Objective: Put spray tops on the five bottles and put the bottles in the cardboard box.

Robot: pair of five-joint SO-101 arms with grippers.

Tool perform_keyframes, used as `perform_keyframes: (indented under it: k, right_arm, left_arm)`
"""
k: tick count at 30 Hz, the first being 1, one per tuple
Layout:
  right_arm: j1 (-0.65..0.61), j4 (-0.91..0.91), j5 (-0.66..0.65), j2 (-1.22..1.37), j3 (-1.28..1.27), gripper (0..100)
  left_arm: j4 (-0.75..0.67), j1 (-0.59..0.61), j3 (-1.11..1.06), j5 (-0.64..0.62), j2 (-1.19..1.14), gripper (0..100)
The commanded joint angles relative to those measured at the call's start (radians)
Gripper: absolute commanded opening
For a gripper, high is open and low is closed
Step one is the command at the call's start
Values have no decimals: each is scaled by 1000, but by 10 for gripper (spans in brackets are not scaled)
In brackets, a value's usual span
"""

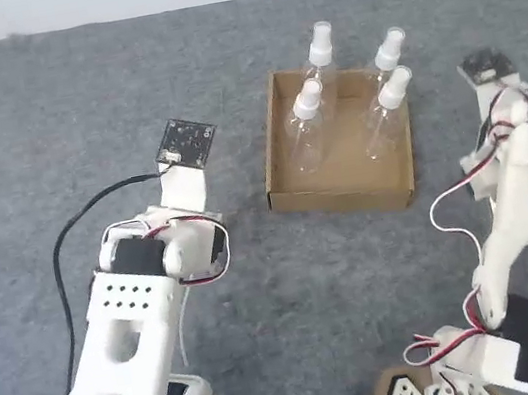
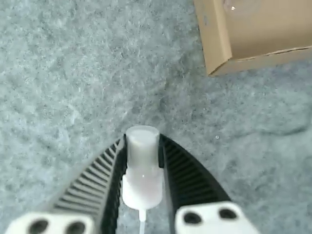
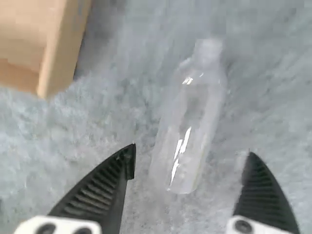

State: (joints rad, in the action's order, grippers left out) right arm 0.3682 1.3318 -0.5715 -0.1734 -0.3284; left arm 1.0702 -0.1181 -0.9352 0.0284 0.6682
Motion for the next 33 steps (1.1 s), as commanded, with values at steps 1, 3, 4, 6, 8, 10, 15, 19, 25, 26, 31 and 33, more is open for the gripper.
perform_keyframes:
  k: [1, 3, 4, 6, 8, 10, 15, 19, 25, 26, 31, 33]
  right_arm:
    - [-21, 13, 26, 68, 158, 213]
    - [-18, 21, 26, 137, 209, 227]
    - [-16, 21, 26, 177, 233, 242]
    - [-12, 22, 26, 259, 276, 270]
    - [-4, 22, 25, 332, 316, 282]
    - [-1, 22, 25, 395, 364, 282]
    - [13, 22, 25, 507, 454, 281]
    - [13, 22, 25, 556, 462, 258]
    - [16, 22, 25, 575, 463, 84]
    - [24, 22, 23, 570, 465, 63]
    - [70, 59, 23, 512, 528, 8]
    - [77, 111, 14, 463, 552, 6]
  left_arm:
    - [-43, 5, -18, -11, 43, 11]
    - [-69, 5, -38, -11, 41, 11]
    - [-77, 5, -45, -11, 41, 11]
    - [-81, 5, -53, -11, 43, 11]
    - [-80, 5, -53, -11, 43, 11]
    - [-81, 5, -54, -11, 41, 11]
    - [-83, 5, -54, -11, 41, 11]
    - [-83, 5, -54, -11, 41, 11]
    - [-83, 5, -54, -11, 41, 11]
    - [-83, 5, -54, -11, 41, 11]
    - [-83, 5, -54, -11, 41, 11]
    - [-83, 5, -54, -14, 41, 11]
